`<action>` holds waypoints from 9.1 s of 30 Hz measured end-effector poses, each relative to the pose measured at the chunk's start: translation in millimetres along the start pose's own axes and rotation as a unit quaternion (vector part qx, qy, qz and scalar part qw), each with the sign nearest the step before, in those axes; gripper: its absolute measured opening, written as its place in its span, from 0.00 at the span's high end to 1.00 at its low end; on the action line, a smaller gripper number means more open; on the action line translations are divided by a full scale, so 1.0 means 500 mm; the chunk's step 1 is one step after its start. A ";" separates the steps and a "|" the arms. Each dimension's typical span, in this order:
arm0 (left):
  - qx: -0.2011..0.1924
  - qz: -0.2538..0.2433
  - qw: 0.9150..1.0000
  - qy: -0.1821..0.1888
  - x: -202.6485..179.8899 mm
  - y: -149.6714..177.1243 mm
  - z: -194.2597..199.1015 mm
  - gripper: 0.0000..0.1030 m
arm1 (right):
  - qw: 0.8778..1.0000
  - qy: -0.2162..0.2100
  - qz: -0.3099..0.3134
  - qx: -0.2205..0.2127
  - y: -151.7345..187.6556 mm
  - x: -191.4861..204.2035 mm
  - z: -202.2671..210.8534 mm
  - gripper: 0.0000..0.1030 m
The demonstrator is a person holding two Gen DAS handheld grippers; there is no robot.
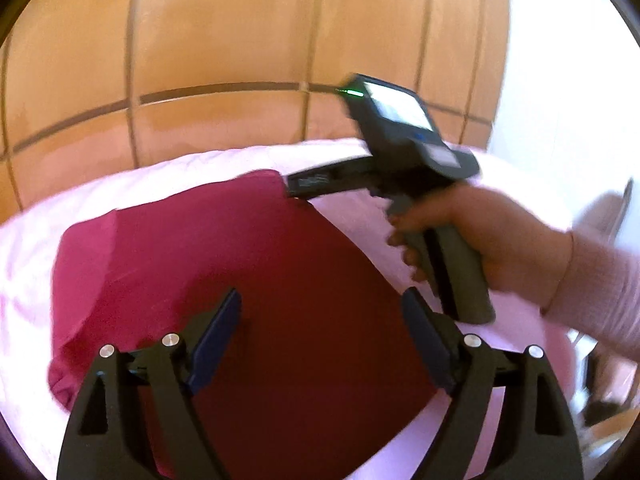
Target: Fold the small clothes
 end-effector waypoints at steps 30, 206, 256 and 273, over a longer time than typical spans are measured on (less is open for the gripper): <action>0.043 0.266 0.961 -0.058 0.302 0.135 0.064 0.11 | 0.985 -0.154 -0.072 0.022 0.140 -0.003 0.131 0.03; 0.124 0.029 0.992 0.000 -0.110 -0.188 -0.412 0.14 | 0.971 0.074 -0.221 -0.063 0.094 -0.524 0.164 0.06; 0.048 -0.014 0.993 -0.111 -0.138 -0.152 -0.129 0.02 | 0.973 0.091 -0.137 -0.162 0.204 -0.389 0.365 0.04; 0.056 -0.006 0.993 -0.108 -0.135 -0.146 -0.135 0.02 | 0.974 0.090 -0.137 -0.160 0.207 -0.388 0.365 0.04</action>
Point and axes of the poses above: each gripper's, at about its wrist camera, not at the fingertips, and z roughly against the way its jaws point, x to its left, y to its underside, the point moved 9 cm from there along -z, roughly the way its jaws point, and after that the axes turned 12 degrees about -z, right-handed, at the moved point
